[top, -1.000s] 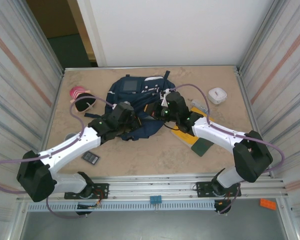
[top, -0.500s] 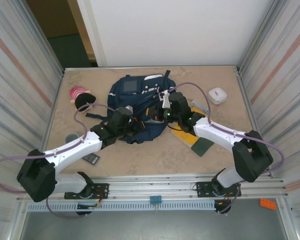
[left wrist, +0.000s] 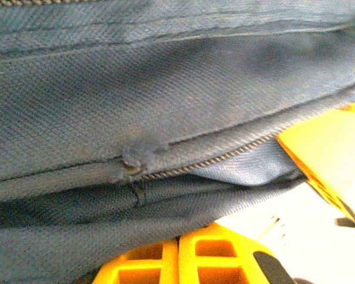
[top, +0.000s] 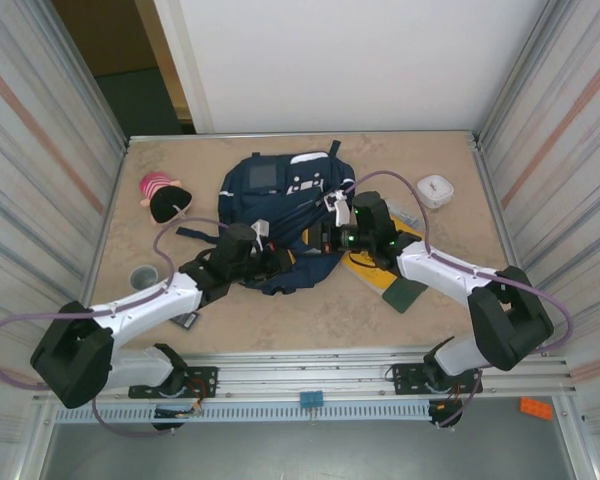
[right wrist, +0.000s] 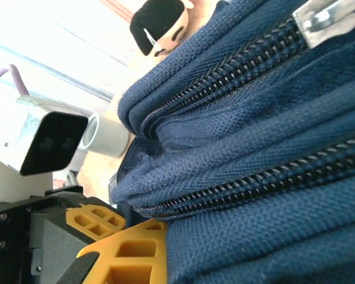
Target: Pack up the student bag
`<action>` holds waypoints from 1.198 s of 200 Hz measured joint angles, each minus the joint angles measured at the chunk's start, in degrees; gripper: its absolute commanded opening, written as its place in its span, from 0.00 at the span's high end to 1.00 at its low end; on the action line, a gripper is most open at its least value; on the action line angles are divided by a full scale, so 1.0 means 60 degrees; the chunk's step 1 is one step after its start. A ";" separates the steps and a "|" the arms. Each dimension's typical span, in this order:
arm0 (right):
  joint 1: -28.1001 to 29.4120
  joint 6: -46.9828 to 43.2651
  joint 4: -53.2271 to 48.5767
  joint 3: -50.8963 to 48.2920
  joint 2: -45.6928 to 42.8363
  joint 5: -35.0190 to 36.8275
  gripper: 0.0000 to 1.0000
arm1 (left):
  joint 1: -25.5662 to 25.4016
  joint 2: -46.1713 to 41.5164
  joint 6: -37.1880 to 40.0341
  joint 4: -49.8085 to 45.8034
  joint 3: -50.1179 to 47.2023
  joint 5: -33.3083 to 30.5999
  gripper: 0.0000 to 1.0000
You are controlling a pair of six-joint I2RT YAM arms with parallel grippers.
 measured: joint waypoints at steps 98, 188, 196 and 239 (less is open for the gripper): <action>-0.1880 0.0029 -0.2557 0.1974 -0.0022 -0.2546 0.93 | 0.0492 -0.0386 0.3639 -0.3388 0.1260 -0.0714 1.00; -0.0918 0.4277 -0.0430 -0.0273 -0.0550 -0.0488 0.39 | 0.0036 0.0215 0.2765 -0.1796 0.1279 -0.0291 1.00; -0.0674 0.4470 -0.0393 -0.0350 -0.0608 -0.0117 0.43 | -0.0033 0.0266 0.2681 -0.1705 0.1279 -0.0284 1.00; -0.0714 0.4809 -0.0197 -0.0339 -0.0688 0.0474 0.91 | -0.0062 0.0208 0.2685 -0.1778 0.1282 -0.0433 1.00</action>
